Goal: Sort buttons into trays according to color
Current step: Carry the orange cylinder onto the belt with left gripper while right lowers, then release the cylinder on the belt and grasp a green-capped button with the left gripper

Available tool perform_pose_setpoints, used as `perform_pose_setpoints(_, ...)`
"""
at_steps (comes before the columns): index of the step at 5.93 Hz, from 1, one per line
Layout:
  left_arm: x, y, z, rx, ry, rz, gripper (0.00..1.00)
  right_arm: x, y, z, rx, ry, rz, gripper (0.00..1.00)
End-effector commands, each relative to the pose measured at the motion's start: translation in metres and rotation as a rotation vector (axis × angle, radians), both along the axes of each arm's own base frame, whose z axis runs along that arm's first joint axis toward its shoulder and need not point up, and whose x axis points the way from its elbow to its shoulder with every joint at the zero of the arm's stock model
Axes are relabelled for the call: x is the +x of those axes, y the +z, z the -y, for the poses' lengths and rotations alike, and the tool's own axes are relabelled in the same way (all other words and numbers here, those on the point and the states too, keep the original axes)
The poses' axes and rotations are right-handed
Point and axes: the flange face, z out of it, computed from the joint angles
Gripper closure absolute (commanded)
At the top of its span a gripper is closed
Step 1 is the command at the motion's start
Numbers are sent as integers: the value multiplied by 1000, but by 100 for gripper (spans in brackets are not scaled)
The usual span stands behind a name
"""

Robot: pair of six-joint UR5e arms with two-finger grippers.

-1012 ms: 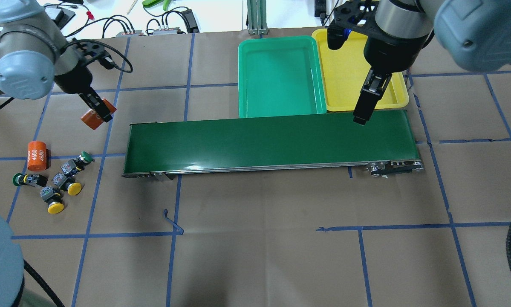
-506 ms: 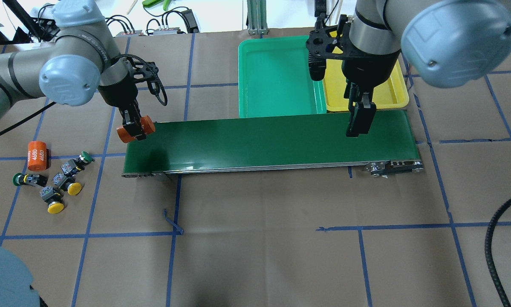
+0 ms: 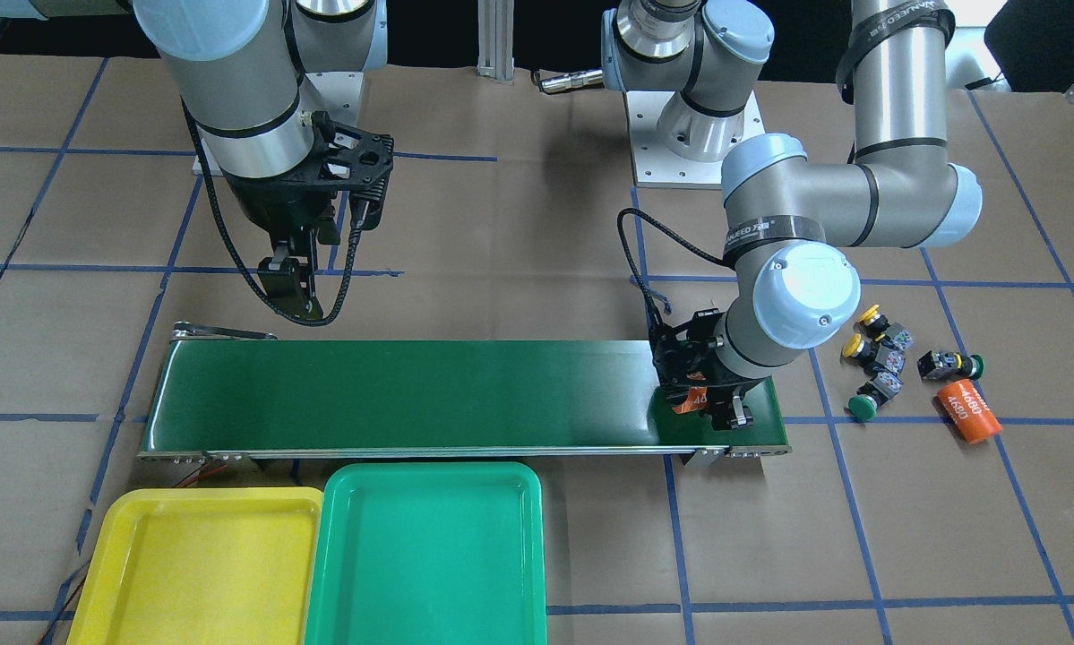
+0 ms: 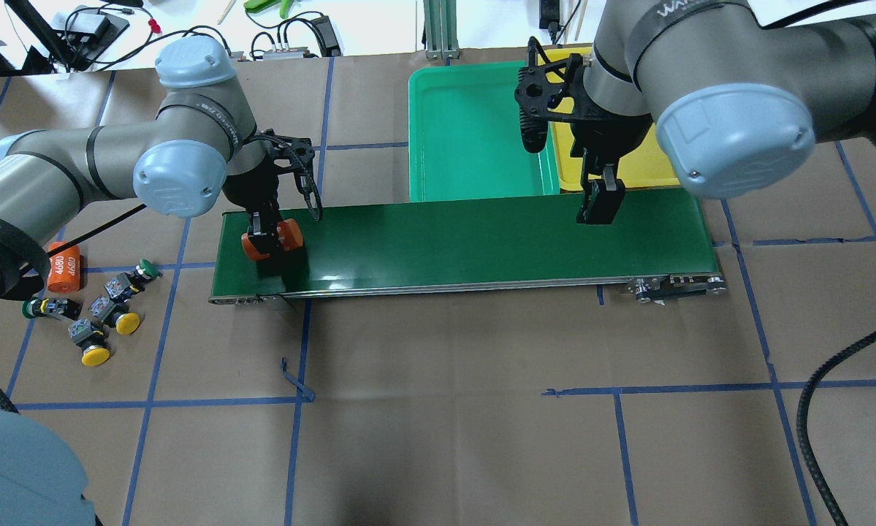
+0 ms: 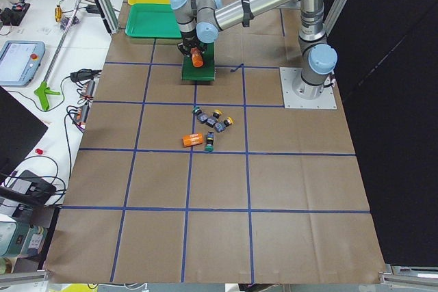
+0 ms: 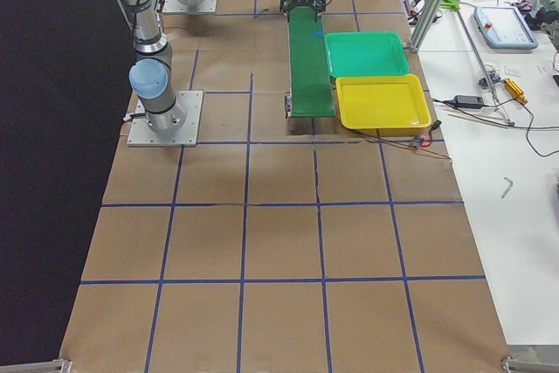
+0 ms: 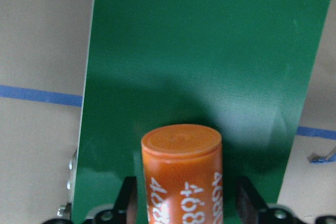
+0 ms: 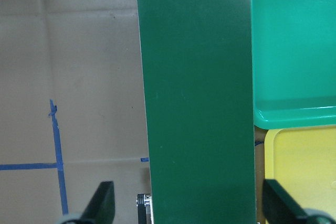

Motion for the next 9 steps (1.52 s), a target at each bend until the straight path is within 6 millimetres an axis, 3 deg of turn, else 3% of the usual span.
perform_pose_setpoints(1,5,24,0,-41,62,12,2,0,0,0,-6,-3,12,0)
perform_pose_setpoints(2,44,43,1,-70,176,16,2,2,-1,-2,7,-7,26,0)
perform_pose_setpoints(3,110,56,-6,-80,292,20,2,1,-7,-6,22,-6,22,0)
perform_pose_setpoints(4,175,47,-8,-62,399,14,2,-1,-20,-12,46,-3,11,0)
perform_pose_setpoints(5,213,42,-11,-64,483,8,2,1,-23,-13,38,5,20,0)
perform_pose_setpoints(6,242,27,-17,-42,548,-11,2,1,-26,-11,44,6,20,0)
perform_pose_setpoints(7,262,0,-13,-62,585,-2,2,4,-29,-5,24,13,25,0)
perform_pose_setpoints(8,285,-33,-10,-63,618,-3,2,8,-43,13,-6,41,29,0)
perform_pose_setpoints(9,290,-50,-8,-48,621,9,2,30,-56,20,-33,85,32,0)
